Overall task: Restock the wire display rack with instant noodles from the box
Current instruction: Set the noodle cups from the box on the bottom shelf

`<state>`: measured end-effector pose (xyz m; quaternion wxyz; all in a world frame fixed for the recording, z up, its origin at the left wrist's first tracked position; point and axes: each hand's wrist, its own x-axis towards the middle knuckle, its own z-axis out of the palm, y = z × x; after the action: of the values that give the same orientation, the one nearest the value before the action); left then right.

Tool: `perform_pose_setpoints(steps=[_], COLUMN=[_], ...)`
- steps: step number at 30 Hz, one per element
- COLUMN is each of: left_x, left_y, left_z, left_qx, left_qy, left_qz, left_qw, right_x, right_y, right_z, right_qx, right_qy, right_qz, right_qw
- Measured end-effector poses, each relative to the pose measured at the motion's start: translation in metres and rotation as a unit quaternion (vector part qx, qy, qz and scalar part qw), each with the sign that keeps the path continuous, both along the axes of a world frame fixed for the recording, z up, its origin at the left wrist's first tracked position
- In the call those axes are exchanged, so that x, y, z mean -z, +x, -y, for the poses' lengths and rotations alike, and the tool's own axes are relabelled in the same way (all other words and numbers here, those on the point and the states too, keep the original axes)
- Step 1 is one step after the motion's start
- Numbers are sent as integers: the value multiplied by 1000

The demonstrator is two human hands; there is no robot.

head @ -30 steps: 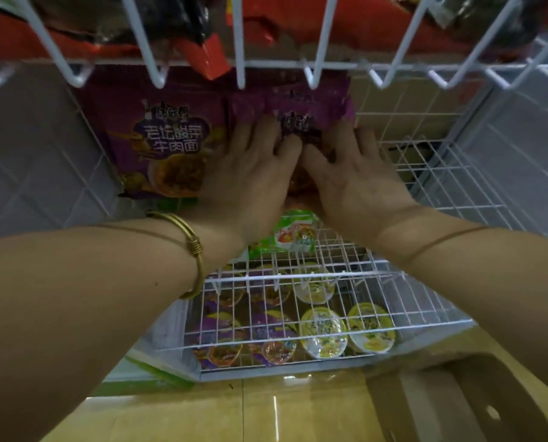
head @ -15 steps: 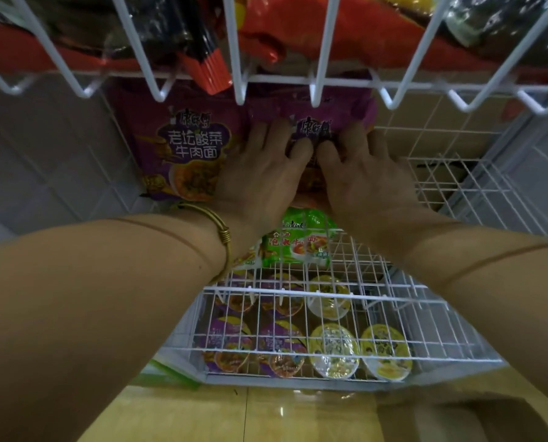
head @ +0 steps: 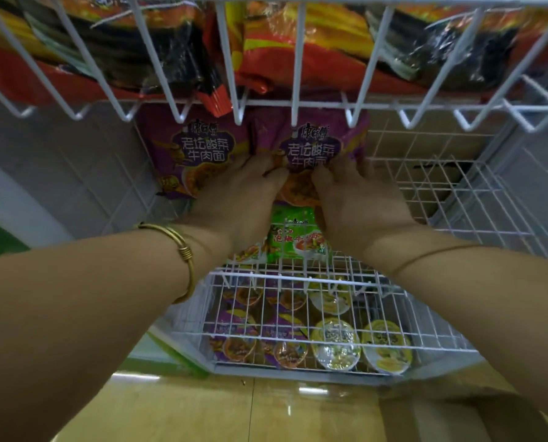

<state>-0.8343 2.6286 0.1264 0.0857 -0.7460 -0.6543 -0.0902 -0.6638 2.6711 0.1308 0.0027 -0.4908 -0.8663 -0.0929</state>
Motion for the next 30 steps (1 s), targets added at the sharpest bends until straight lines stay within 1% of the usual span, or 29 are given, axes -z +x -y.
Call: perform_pose_setpoints(steps=[5, 8, 12, 16, 21, 25, 30], left_x=[-19, -31, -48, -65, -100, -144, -199], left_y=[6, 7, 9, 6, 6, 7, 9], left_z=[18, 31, 56, 80, 116, 141, 166], left_qx=[-28, -38, -67, -93, -57, -54, -39], left_qy=[-75, -90, -124, -130, -116, -109, -86], left_qz=[31, 47, 38, 46, 48, 49, 40], left_qw=[996, 994, 989, 986, 990, 991, 995], right_x=[-18, -29, -39, -61, -102, -146, -195], right_y=[-8, -11, -13, -19, -19, -16, -6], right_z=[18, 31, 54, 81, 124, 149, 171], right_qx=[21, 24, 17, 22, -18, -30, -34], right_qy=[-94, -123, -87, -122, -84, -88, -82], right_qz=[-3, 9, 9, 33, 24, -2, -13], right_qw=[995, 992, 996, 992, 996, 996, 996])
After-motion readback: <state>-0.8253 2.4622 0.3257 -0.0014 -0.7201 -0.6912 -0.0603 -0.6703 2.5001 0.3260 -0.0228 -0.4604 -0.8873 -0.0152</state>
